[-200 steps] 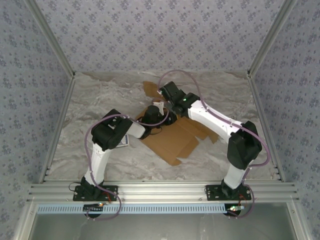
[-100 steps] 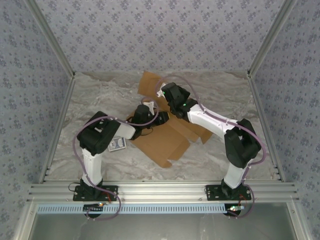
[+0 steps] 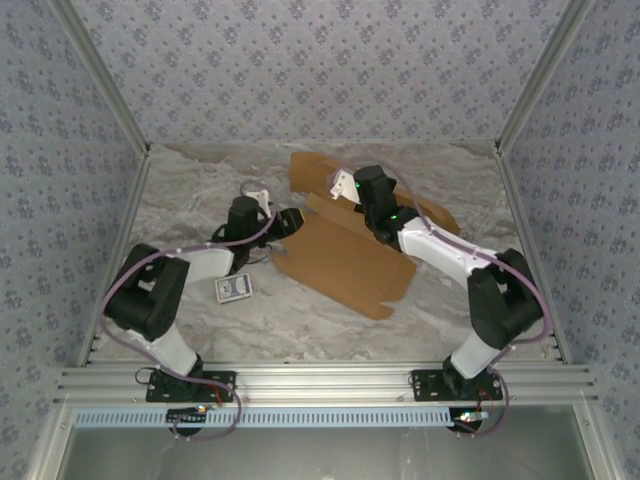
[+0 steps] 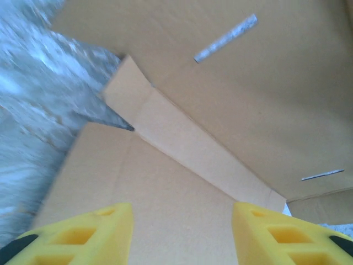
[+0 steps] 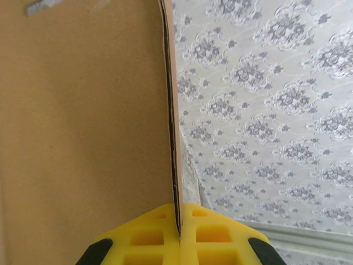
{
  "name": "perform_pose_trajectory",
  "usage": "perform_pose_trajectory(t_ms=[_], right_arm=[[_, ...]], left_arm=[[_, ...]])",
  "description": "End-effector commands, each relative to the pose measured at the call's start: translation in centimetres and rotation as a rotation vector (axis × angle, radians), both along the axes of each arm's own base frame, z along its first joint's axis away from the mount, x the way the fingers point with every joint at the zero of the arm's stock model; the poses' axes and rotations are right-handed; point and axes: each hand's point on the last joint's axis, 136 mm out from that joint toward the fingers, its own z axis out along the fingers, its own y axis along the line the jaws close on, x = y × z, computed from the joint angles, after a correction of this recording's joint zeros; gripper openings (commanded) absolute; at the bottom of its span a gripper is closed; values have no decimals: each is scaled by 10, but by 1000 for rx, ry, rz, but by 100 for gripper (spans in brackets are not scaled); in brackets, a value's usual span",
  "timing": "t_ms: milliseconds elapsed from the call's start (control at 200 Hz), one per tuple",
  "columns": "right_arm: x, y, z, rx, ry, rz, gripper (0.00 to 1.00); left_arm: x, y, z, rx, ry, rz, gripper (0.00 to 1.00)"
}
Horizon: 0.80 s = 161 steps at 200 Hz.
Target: Fold the paper box
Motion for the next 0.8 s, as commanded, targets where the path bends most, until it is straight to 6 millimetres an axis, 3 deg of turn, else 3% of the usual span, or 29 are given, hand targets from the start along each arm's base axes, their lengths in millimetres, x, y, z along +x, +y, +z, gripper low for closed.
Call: perform_pose_trajectory(t_ms=[0,210,315,565,799], right_arm=[[-11,9,8,42,62,104,0],[-15,11,16,40,52,122,0],[-17,15,17,51,55,146,0],[-17,22,14,14,24,163,0],[-15,23,8,-10,33,157,0]], left_arm=[[-9,4,34,61,-25,-54,53],[-17,10,100,86,-89,-66,60],[-11,6,118,111,-93,-93,61],[15,-19,130,109,-57,-166,61],[32,-34,126,164,-44,-216,60]])
